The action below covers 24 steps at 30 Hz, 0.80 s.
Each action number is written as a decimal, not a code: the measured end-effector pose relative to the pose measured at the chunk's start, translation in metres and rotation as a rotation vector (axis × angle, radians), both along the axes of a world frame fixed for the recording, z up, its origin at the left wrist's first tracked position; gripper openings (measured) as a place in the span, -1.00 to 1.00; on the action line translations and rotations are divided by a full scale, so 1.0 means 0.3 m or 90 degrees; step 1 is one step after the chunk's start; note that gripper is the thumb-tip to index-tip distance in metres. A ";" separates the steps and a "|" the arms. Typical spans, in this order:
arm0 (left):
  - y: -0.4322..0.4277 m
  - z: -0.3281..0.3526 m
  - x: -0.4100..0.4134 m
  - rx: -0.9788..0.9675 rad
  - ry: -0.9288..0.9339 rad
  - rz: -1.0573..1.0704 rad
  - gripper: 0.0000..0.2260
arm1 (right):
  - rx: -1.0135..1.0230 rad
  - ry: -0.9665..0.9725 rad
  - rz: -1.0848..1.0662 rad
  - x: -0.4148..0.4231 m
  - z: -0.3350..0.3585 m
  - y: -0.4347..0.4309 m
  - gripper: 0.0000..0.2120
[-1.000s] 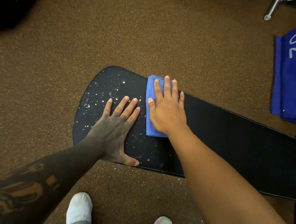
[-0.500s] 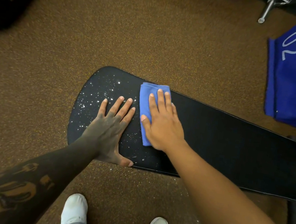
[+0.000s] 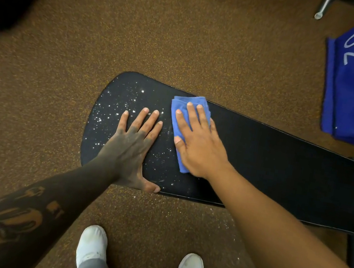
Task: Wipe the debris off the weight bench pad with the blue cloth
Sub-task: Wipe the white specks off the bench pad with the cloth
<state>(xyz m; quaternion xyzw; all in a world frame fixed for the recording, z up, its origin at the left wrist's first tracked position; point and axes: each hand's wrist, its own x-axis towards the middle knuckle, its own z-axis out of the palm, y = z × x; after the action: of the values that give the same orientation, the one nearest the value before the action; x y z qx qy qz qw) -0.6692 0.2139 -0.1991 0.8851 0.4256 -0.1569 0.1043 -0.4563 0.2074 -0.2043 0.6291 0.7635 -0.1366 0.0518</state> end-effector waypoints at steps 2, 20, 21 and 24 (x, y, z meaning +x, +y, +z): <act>-0.001 0.003 0.001 -0.001 0.002 -0.003 0.40 | 0.001 0.010 -0.037 0.030 0.007 0.019 -0.42; -0.011 -0.005 -0.006 0.013 0.009 -0.026 0.42 | -0.005 -0.020 -0.086 -0.025 0.002 -0.208 -0.40; -0.013 -0.005 -0.008 0.015 0.011 -0.029 0.42 | 0.011 -0.029 -0.081 -0.040 0.002 -0.216 -0.38; -0.012 -0.004 -0.012 0.019 0.006 -0.035 0.41 | 0.060 -0.031 -0.046 -0.067 0.014 -0.188 -0.37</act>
<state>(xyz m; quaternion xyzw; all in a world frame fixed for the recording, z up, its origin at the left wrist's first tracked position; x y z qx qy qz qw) -0.6730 0.2102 -0.2003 0.8972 0.4036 -0.1578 0.0847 -0.4763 0.1509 -0.2002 0.6614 0.7441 -0.0871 0.0356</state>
